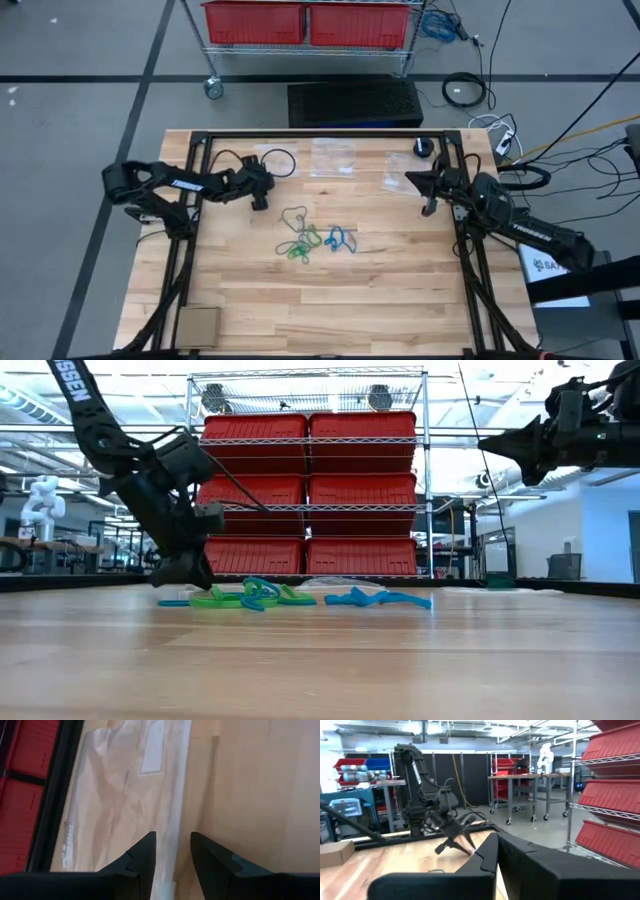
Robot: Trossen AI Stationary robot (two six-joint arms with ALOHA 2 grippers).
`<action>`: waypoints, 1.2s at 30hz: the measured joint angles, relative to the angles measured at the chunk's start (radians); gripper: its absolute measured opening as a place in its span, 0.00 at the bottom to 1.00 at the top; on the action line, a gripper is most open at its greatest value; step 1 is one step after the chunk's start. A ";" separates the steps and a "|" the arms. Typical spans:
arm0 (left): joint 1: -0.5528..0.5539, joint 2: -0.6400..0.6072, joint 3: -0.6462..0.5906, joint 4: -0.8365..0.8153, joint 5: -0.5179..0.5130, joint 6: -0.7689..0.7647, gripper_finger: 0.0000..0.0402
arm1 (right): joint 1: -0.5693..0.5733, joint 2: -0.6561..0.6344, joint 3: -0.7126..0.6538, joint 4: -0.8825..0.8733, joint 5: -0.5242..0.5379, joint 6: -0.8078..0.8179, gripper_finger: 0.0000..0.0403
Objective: Sort rubber bands
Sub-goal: Open the left zip lock bag
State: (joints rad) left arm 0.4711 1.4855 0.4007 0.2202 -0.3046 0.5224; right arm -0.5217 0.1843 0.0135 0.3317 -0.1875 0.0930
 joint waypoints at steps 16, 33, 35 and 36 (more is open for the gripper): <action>0.005 0.087 0.110 -0.069 0.005 -0.062 0.01 | 0.000 0.111 0.000 0.136 0.002 0.019 0.00; -0.185 -0.294 0.285 -0.323 0.239 -0.313 0.00 | 0.155 0.473 0.335 -0.088 0.036 -0.111 0.25; -0.199 -0.300 0.300 -0.319 0.256 -0.328 0.00 | 0.179 0.567 0.405 -0.122 0.059 -0.125 0.32; -0.206 -0.300 0.307 -0.316 0.257 -0.334 0.00 | 0.189 0.617 0.441 -0.132 0.059 -0.132 0.35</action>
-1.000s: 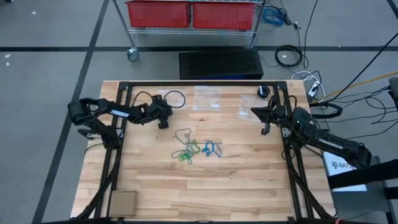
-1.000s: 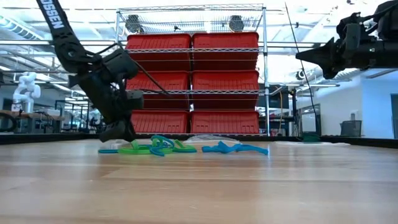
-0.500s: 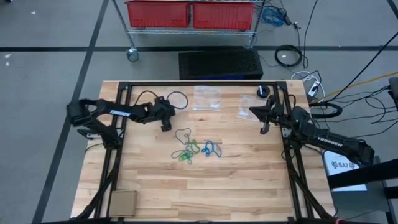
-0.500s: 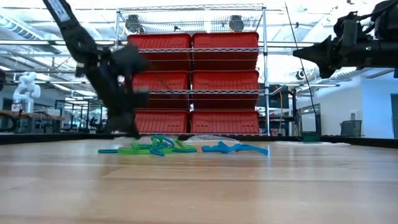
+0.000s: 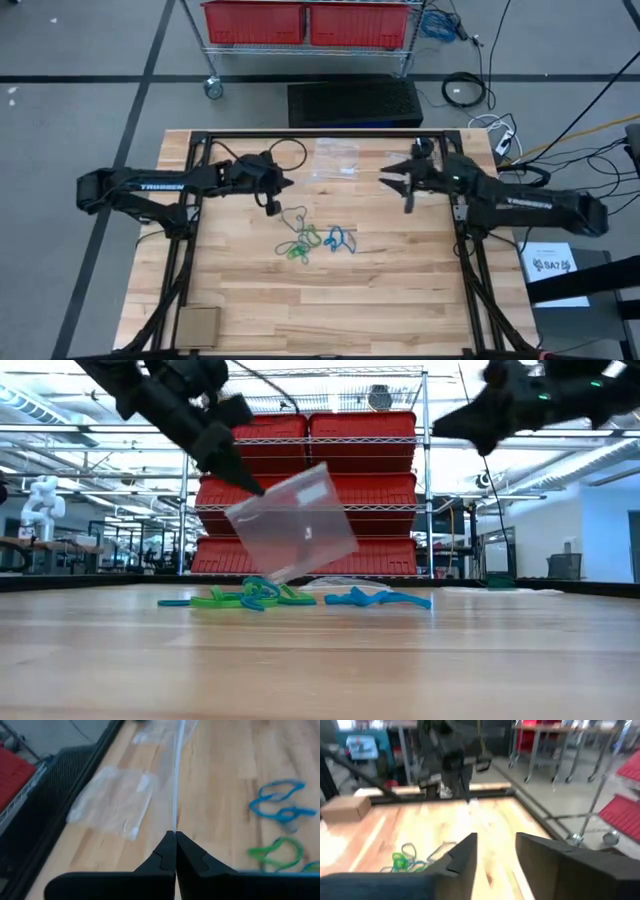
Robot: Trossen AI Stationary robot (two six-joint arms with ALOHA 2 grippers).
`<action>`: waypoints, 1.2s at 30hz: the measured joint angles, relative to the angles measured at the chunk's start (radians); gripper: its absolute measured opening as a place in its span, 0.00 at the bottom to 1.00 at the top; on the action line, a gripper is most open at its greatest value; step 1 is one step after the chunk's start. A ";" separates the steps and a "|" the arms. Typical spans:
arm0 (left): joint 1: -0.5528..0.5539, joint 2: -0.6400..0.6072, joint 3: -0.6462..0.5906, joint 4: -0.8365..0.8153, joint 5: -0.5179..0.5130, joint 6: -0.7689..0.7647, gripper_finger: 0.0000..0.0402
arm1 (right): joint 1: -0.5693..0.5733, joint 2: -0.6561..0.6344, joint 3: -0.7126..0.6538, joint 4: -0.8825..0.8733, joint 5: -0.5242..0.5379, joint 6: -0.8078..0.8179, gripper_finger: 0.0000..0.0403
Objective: Sort rubber bands
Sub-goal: Open the left zip lock bag
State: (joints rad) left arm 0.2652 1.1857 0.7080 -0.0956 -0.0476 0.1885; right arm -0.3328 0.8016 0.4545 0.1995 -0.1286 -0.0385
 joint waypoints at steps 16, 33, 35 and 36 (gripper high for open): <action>-0.046 0.008 0.051 0.005 0.036 0.107 0.00 | 0.082 0.667 0.594 -0.189 -0.028 -0.015 0.47; -0.043 0.007 0.051 0.054 0.039 0.114 0.00 | 0.112 0.818 0.753 -0.330 0.053 -0.060 0.02; -0.043 0.004 0.051 0.077 0.036 0.108 0.00 | 0.112 0.807 0.753 -0.326 0.053 -0.060 0.01; -0.043 -0.002 0.051 0.086 0.029 0.108 0.01 | 0.112 0.799 0.753 -0.328 0.053 -0.060 0.00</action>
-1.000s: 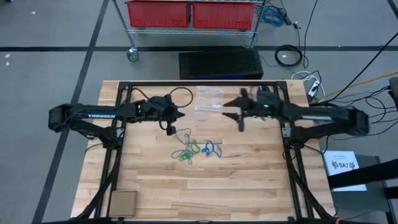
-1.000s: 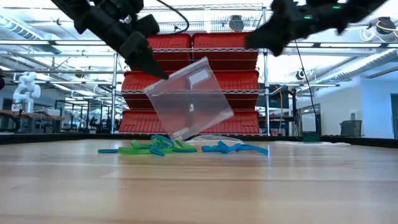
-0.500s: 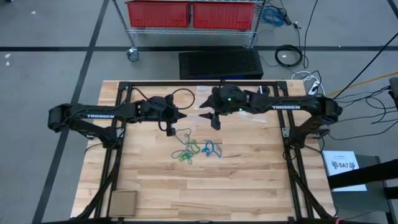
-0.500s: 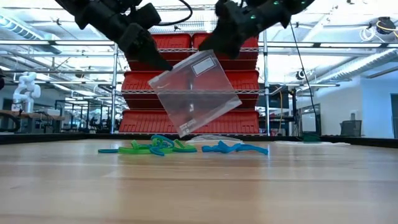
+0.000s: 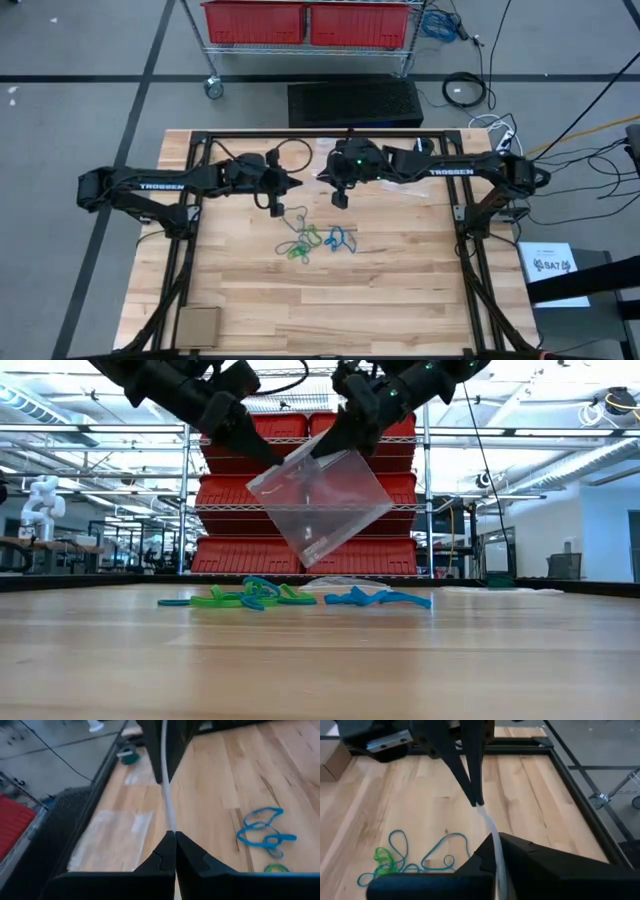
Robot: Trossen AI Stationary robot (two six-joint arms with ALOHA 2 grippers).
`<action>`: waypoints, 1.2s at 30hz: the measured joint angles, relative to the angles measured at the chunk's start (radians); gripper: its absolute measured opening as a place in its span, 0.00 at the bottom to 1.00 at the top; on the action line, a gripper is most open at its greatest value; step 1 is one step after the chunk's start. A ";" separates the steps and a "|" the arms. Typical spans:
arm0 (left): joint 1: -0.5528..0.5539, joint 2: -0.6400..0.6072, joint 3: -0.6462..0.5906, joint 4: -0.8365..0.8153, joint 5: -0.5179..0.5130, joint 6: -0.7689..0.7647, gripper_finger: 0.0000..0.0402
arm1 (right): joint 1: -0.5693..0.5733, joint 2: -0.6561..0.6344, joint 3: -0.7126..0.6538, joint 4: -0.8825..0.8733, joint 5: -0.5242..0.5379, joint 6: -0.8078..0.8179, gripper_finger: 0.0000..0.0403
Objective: Sort rubber bands
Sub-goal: Open the left zip lock bag
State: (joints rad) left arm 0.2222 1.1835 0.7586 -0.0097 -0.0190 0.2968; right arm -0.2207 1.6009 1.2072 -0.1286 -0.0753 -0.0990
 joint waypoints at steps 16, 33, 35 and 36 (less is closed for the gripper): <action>0.042 -0.248 -0.143 0.210 0.095 -0.071 0.17 | 0.030 -0.128 -0.063 -0.013 0.070 -0.026 0.00; 0.114 -0.132 -0.434 0.927 0.209 -0.290 0.18 | 0.068 -0.249 -0.261 0.346 0.020 0.037 0.00; 0.114 -0.128 -0.424 0.925 0.246 -0.290 0.18 | 0.067 -0.249 -0.261 0.351 0.023 0.037 0.00; 0.114 -0.127 -0.421 0.928 0.269 -0.289 0.18 | 0.067 -0.249 -0.261 0.350 0.024 0.036 0.00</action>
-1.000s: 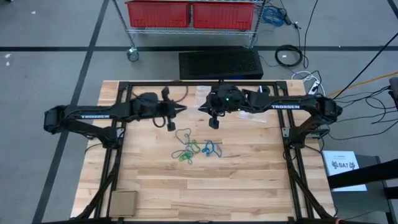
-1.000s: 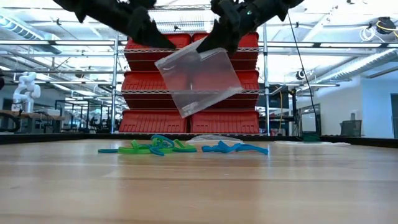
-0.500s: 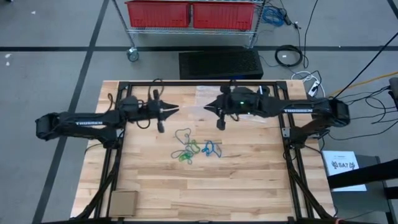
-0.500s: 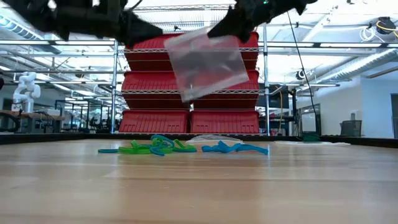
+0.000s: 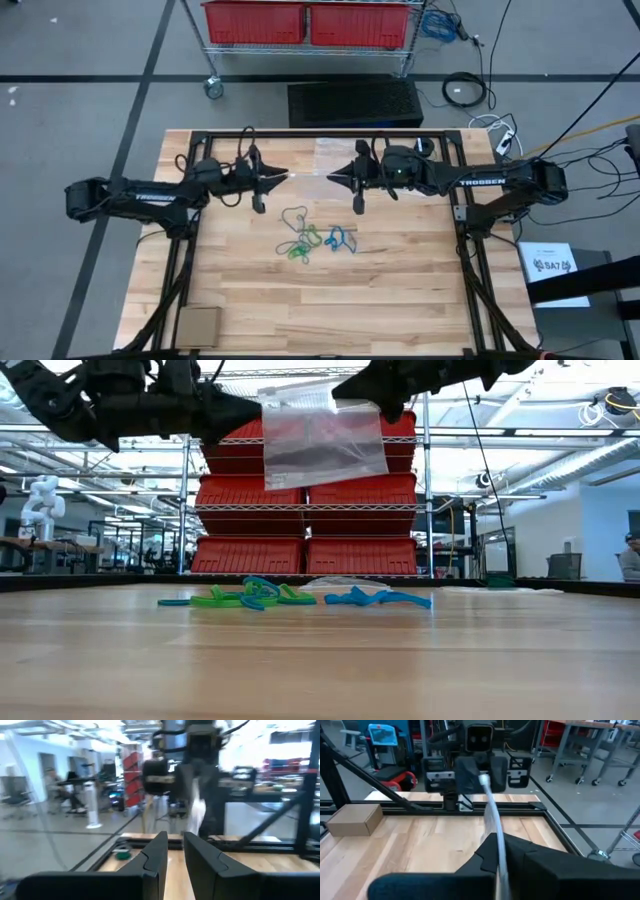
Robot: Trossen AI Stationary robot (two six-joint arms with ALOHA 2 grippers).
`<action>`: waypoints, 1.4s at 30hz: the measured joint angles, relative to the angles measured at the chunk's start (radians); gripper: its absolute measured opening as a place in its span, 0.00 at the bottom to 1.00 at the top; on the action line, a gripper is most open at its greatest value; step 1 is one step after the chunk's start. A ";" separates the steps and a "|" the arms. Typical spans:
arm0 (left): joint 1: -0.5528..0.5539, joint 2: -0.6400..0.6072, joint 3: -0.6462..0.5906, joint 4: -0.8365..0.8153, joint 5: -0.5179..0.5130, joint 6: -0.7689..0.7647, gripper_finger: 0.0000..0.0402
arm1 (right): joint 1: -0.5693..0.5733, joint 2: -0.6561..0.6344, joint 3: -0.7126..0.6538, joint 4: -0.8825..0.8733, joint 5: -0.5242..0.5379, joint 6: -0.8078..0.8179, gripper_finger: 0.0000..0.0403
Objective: Sort rubber bands
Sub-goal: Open the left zip lock bag
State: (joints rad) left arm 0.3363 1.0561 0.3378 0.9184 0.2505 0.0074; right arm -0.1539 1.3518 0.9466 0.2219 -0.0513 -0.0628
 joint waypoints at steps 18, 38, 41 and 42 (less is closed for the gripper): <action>0.000 -0.003 0.001 -0.013 0.124 0.027 0.18 | -0.002 -0.030 0.000 -0.027 0.002 -0.005 0.00; 0.002 0.006 0.002 -0.012 0.079 -0.029 0.18 | 0.000 0.021 0.000 0.028 -0.006 -0.002 0.00; 0.000 0.006 0.002 -0.013 0.077 -0.029 0.22 | 0.000 0.021 0.000 0.038 -0.006 -0.002 0.00; -0.001 0.006 0.002 -0.014 0.068 -0.028 0.23 | 0.000 0.021 0.000 0.040 -0.006 -0.002 0.00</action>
State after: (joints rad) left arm 0.3356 1.0618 0.3393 0.9048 0.3184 -0.0208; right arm -0.1543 1.3731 0.9470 0.2619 -0.0574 -0.0647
